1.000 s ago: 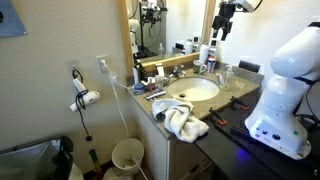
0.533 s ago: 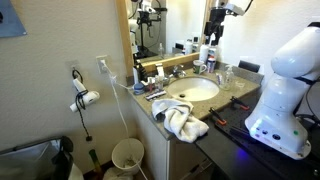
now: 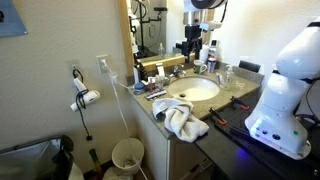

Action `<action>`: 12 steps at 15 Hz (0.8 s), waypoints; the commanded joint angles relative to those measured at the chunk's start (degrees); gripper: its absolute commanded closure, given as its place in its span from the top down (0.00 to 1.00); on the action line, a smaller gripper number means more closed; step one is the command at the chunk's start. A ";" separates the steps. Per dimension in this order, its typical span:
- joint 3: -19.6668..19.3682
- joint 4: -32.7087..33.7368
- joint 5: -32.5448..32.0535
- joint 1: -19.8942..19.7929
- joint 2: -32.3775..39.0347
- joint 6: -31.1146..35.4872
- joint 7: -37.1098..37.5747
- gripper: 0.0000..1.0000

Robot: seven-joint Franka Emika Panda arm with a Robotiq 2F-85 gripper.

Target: Use the towel to wipe the countertop

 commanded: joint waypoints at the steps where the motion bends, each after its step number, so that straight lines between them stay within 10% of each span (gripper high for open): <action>1: 3.56 -3.69 0.03 2.04 4.27 9.94 5.71 1.00; 12: 6.70 -7.07 15.07 8.66 31.84 38.80 0.59 1.00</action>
